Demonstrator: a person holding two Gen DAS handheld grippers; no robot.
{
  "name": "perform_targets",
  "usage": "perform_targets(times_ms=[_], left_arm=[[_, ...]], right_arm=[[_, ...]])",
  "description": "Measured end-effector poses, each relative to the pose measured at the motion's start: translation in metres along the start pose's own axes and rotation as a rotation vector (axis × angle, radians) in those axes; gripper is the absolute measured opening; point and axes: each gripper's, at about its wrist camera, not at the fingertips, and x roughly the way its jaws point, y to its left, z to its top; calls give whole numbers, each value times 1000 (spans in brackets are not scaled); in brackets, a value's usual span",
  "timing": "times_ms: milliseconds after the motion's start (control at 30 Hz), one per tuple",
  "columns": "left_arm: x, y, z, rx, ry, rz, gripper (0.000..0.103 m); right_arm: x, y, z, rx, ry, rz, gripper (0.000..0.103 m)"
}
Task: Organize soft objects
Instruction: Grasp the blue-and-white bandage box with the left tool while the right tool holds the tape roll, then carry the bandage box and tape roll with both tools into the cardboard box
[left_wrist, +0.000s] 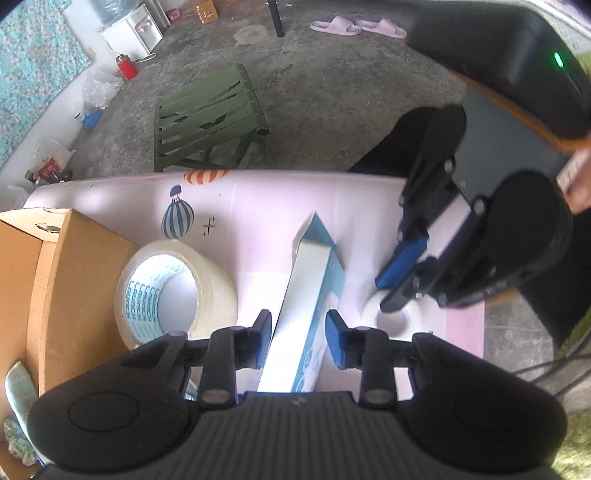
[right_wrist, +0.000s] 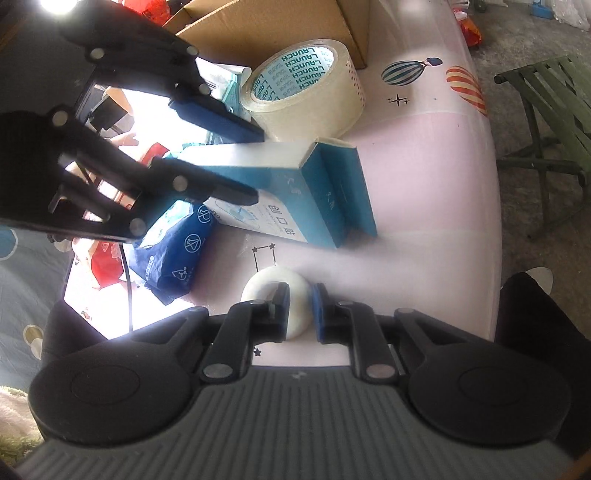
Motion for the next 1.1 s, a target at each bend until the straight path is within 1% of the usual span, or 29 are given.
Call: perform_targets(times_ms=[133,200,233,267,300,367,500,700,900,967,1100], left_arm=[[10,-6,-10,-16,34,11,35],[16,-6,-13,-35,40,21,33],[17,-5,-15,-48,31,26,31],[17,-4,-16,-62,21,30,23],[15,-4,-18,-76,14,38,21],[12,-4,-20,-102,-1,62,21],[0,-8,-24,-143,-38,93,21],[-28,-26,-32,-180,-99,126,21],[-67,-42,-45,-230,-178,175,21],[-82,-46,-50,-259,-208,201,21],[-122,-40,-62,-374,-284,249,21]], right_arm=[[0,1,1,-3,0,-4,13],[0,2,1,-6,2,-8,14],[0,3,1,-10,3,-11,14],[0,3,1,-15,3,-13,14],[0,4,2,-19,4,-15,14],[0,5,1,-30,4,-17,11],[-1,10,1,-51,0,-30,11],[-12,15,-2,-46,-12,-31,11],[-41,28,-4,-56,-55,-42,11],[-55,34,-2,-70,-79,-49,11],[-83,49,7,-102,-132,-48,11]])
